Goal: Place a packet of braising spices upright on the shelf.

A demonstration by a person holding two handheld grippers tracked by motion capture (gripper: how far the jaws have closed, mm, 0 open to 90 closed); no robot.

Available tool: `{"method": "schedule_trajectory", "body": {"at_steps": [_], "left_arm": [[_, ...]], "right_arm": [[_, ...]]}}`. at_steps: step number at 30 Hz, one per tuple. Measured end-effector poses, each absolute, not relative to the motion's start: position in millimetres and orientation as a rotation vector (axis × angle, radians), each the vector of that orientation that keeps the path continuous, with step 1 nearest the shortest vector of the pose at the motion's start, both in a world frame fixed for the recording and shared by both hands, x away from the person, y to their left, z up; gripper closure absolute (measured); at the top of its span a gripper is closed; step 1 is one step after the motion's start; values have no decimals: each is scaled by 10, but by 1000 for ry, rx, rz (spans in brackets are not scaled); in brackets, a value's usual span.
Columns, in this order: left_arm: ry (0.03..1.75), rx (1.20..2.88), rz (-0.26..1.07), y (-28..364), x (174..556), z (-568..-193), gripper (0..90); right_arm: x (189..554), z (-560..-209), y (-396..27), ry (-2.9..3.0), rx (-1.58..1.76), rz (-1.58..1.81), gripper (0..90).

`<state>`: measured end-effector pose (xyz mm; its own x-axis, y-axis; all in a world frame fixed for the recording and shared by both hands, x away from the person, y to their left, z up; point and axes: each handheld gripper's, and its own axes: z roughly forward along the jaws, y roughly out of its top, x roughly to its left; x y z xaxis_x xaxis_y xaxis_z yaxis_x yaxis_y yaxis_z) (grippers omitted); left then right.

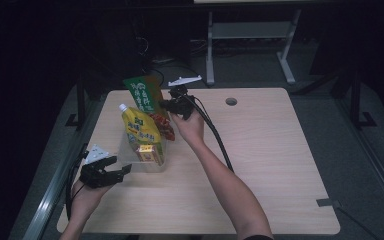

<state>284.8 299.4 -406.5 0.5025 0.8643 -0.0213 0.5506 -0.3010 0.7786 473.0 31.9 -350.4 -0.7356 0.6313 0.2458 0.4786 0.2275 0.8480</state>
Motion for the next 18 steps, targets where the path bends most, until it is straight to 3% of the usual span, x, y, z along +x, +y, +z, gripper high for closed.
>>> {"method": "schedule_trajectory", "body": {"at_steps": [2,8,18], "left_arm": [[1158,1993,530,2993,2854,-4065,348],[1163,1997,534,2984,2861,-4072,347],[1167,1999,535,2978,2874,-4086,353]], "right_arm": [[4710,-3528,295,2376,1060,1491,833],[4653,-3634,240,2448,1065,1421,889],[4668,-3667,268,2523,1155,1466,889]]}}
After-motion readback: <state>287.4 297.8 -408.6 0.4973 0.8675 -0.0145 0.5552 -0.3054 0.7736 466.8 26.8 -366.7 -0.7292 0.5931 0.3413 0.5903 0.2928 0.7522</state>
